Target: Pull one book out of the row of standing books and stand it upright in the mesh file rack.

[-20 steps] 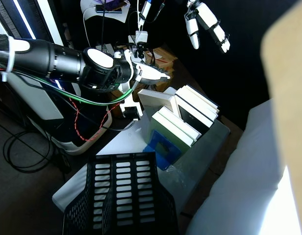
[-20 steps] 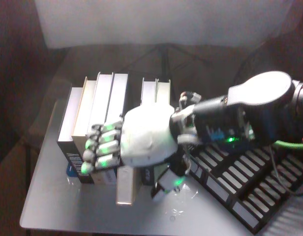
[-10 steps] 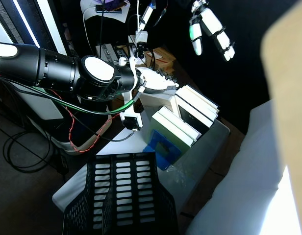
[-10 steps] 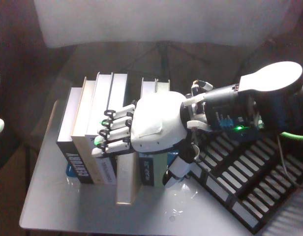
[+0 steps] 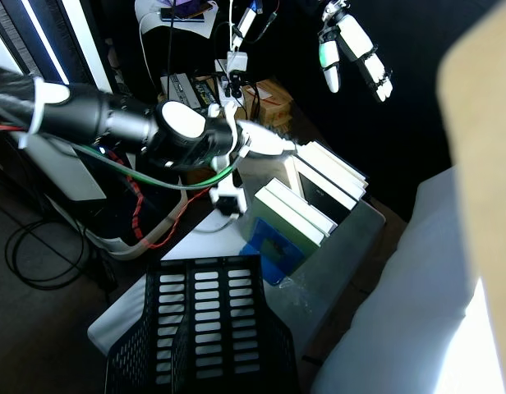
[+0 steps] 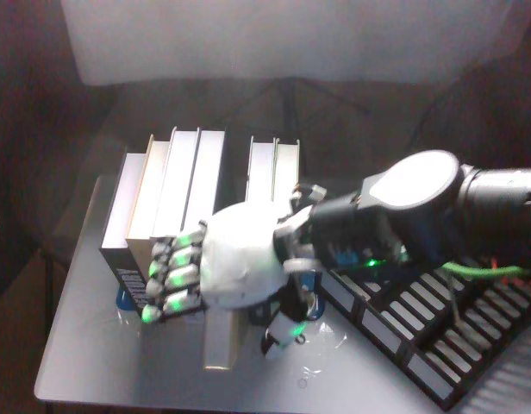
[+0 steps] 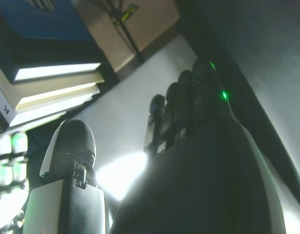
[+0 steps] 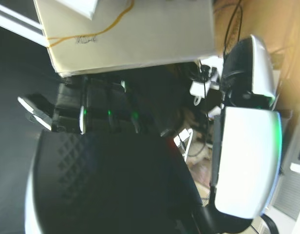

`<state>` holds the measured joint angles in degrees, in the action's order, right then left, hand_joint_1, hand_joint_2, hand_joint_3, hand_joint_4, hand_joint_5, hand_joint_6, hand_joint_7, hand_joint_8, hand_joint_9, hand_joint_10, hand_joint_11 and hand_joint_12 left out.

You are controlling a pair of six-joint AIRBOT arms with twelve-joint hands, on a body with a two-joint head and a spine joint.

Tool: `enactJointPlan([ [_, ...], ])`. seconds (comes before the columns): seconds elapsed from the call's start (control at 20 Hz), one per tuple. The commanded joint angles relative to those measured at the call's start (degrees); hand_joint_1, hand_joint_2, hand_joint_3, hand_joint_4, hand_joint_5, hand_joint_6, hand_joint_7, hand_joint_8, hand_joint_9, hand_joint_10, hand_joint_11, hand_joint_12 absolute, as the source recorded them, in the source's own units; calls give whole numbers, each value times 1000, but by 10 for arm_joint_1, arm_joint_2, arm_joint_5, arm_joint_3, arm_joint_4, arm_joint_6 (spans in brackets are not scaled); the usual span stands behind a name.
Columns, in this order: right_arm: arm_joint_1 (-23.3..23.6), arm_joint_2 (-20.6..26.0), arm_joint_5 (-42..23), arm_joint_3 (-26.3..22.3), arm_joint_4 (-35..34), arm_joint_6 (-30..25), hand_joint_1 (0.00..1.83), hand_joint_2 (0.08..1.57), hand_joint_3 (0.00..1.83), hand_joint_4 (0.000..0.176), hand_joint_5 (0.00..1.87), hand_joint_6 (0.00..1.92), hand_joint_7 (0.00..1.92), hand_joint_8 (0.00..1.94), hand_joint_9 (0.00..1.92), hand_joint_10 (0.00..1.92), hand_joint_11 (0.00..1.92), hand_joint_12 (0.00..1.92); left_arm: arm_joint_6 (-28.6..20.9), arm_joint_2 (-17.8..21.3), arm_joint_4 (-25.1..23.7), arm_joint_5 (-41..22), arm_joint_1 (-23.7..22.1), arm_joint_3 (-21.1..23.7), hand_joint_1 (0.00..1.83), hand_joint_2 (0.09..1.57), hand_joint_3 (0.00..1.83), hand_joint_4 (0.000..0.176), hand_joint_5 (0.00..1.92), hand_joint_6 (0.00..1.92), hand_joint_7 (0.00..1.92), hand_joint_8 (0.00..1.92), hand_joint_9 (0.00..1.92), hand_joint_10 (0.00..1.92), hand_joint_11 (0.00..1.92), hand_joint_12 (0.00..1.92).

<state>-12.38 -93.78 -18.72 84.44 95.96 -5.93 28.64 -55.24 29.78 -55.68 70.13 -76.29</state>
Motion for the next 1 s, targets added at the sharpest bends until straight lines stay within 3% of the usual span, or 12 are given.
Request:
enactJointPlan([
  [0.0, 1, 2, -10, -2, -6, -6, 827, 941, 1, 21, 0, 0, 0, 0, 0, 0, 0, 0, -2, 2, 18, -63, 3, -2, 514, 1343, 1, 0, 87, 9, 0, 0, 0, 0, 0, 0],
  [0.1, -2, -10, -2, -7, 24, -6, 825, 942, 1, 19, 0, 0, 0, 0, 0, 0, 0, 0, -5, 7, 37, -78, 24, 8, 503, 1343, 1, 0, 85, 8, 0, 0, 0, 0, 0, 0],
  [0.15, -3, -18, 13, -8, 52, -6, 784, 920, 0, 35, 0, 0, 0, 0, 0, 0, 0, 0, -7, 9, 47, -87, 35, 12, 435, 1347, 3, 0, 117, 20, 0, 0, 0, 0, 0, 0],
  [0.2, -5, -25, 23, -6, 69, -6, 706, 887, 0, 0, 0, 0, 0, 0, 0, 0, 0, 0, -9, 10, 52, -92, 41, 15, 524, 1330, 0, 28, 134, 24, 5, 2, 0, 0, 0, 0],
  [0.25, -8, -26, 30, -1, 80, -7, 765, 867, 0, 0, 0, 0, 0, 0, 0, 0, 0, 0, -11, 12, 60, -98, 51, 18, 584, 1325, 0, 34, 131, 18, 7, 2, 0, 0, 0, 0],
  [0.35, -15, -35, 44, 6, 111, -18, 825, 881, 0, 0, 0, 0, 0, 0, 0, 0, 0, 0, -14, 14, 67, -105, 59, 22, 480, 1313, 0, 25, 144, 16, 27, 7, 0, 0, 0, 0],
  [0.45, -33, -55, 64, 16, 137, -32, 798, 862, 0, 0, 0, 0, 0, 0, 0, 0, 0, 0, -14, 14, 65, -104, 58, 23, 654, 1344, 5, 39, 141, 11, 24, 2, 0, 0, 0, 0],
  [0.55, -41, -61, 69, 25, 158, -50, 797, 814, 0, 21, 35, 15, 45, 17, 29, 12, 22, 12, -14, 14, 65, -104, 58, 23, 794, 1361, 9, 28, 159, 14, 24, 1, 0, 0, 0, 0],
  [0.6, -46, -62, 72, 26, 164, -51, 800, 808, 0, 0, 6, 2, 50, 18, 34, 14, 26, 15, -14, 14, 65, -104, 59, 23, 799, 1356, 5, 26, 160, 14, 28, 2, 0, 0, 0, 0],
  [0.75, -58, -69, 80, 32, 288, -147, 802, 807, 0, 0, 0, 0, 52, 17, 35, 15, 27, 19, -15, 14, 66, -106, 60, 24, 729, 1345, 1, 11, 180, 15, 65, 11, 1, 0, 0, 0],
  [0.95, -63, -70, 81, 38, 326, -186, 802, 807, 0, 0, 0, 0, 53, 15, 35, 15, 26, 23, -17, 15, 66, -109, 60, 25, 691, 1353, 4, 30, 170, 6, 64, 4, 0, 0, 0, 0],
])
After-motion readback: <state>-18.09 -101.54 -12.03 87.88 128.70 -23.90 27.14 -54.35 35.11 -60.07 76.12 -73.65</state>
